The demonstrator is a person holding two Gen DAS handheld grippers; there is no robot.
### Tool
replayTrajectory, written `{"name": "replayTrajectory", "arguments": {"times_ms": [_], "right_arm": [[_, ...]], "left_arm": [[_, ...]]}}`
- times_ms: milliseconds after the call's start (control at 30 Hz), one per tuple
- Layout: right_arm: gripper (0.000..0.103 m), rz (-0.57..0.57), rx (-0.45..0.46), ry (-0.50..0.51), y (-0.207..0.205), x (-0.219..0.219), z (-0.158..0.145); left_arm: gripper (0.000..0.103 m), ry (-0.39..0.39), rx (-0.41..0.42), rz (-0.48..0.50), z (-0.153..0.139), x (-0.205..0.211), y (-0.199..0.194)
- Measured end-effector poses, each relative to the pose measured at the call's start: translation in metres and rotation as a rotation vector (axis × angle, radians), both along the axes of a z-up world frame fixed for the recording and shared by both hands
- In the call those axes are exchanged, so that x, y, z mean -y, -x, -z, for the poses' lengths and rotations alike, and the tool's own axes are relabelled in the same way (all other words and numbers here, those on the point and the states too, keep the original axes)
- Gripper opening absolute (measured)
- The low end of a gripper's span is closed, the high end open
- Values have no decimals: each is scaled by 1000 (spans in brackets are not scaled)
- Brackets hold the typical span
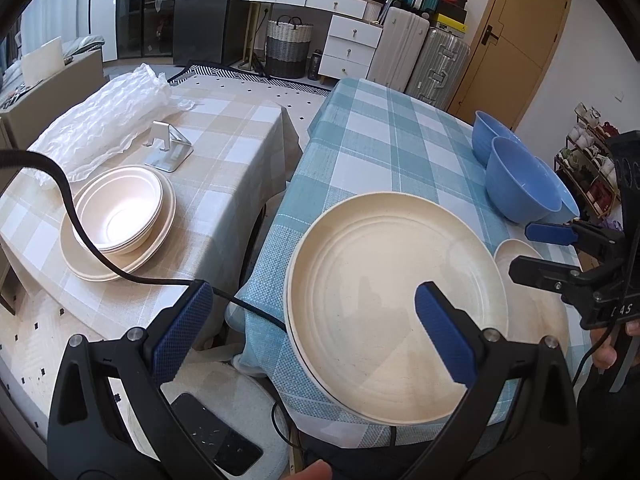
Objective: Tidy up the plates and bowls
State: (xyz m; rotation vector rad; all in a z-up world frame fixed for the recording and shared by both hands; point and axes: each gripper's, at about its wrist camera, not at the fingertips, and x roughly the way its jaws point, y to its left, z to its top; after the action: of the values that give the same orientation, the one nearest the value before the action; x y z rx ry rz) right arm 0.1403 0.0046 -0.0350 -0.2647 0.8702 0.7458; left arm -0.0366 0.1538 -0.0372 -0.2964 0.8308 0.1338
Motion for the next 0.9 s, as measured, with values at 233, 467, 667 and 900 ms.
{"name": "replayTrajectory", "arguments": {"times_ms": [233,467,667,900], "right_arm": [[92,1,-20,17,-15,-6,4],[92,-14,-47,34,-21,-11,12],[91,-7,-66,46,-30,-13,20],[83,-13,-96,72,-37,-18,31]], "left_arm": [[99,7,-10,-7,6,-4,-8],[96,20,-24,-2,14,-5,-12],[94,25,-29,0,20,-7,-16],[89,25,-40,0,27,-11,-20]]}}
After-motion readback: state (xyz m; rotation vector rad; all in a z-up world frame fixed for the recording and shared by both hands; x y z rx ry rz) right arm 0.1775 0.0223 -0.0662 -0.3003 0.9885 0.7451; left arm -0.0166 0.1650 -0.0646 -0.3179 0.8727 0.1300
